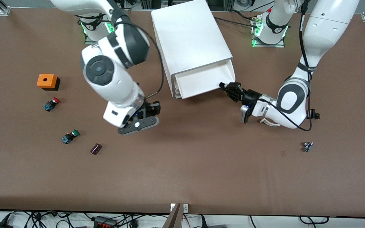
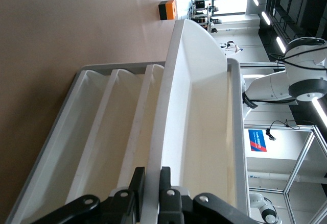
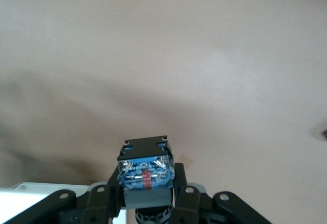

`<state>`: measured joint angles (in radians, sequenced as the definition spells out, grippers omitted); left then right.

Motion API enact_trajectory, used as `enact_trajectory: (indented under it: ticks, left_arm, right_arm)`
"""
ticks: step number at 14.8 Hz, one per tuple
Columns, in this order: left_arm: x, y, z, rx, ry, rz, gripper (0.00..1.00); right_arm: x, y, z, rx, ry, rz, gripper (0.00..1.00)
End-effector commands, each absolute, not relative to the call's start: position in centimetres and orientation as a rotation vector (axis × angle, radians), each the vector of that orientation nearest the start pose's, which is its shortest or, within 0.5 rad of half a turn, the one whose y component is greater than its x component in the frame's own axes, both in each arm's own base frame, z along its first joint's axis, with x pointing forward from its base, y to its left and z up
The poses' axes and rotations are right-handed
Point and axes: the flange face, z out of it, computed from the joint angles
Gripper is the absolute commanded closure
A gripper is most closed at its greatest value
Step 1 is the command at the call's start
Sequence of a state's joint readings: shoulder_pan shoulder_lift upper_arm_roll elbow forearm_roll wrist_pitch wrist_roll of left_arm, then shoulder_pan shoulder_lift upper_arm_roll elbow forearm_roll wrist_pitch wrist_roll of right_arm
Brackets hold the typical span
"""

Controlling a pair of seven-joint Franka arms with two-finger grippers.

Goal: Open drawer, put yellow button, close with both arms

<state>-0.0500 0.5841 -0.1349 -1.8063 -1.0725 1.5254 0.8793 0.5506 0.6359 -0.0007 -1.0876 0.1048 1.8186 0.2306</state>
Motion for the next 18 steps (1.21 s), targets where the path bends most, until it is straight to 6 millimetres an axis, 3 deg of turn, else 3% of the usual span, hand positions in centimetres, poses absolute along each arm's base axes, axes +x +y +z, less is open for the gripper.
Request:
enact_trajectory:
  ticks: [1,2,3,6,9,11,15,18]
  left_arm:
    - [58.2,-18.6,22.2,1.826,-0.547,-0.396,0.9]
    - [58.4,-18.5,22.5,1.829,-0.548,-0.388,0.71]
    - [58.5,-18.5,22.5,1.832,-0.548,-0.384,0.01]
    - [59.7,-17.4,24.2,1.869,-0.534,-0.38,0.0]
    - [61.1,-16.4,28.9,1.996,-0.431,-0.51,0.0]
    - [62.1,-16.2,32.0,2.087,-0.359,-0.605,0.0]
    - [62.8,-15.1,37.8,2.325,-0.285,-0.728,0.0]
    - [62.3,-13.6,41.3,2.563,-0.168,-0.78,0.0]
  right_arm:
    - [61.5,42.5,46.9,-2.968,-0.465,-0.103,1.0]
    - [61.0,43.5,47.0,-2.961,-0.487,-0.112,1.0]
    - [60.5,44.2,47.1,-2.953,-0.471,-0.122,1.0]
    - [57.5,48.6,47.9,-2.945,-0.426,-0.151,1.0]
    - [55.1,51.5,48.5,-2.941,-0.285,-0.135,1.0]
    - [53.8,52.8,48.3,-2.942,-0.295,-0.125,1.0]
    - [50.5,57.0,45.4,-2.973,-0.208,-0.087,1.0]
    - [49.3,58.2,44.5,-2.991,-0.195,-0.088,1.0]
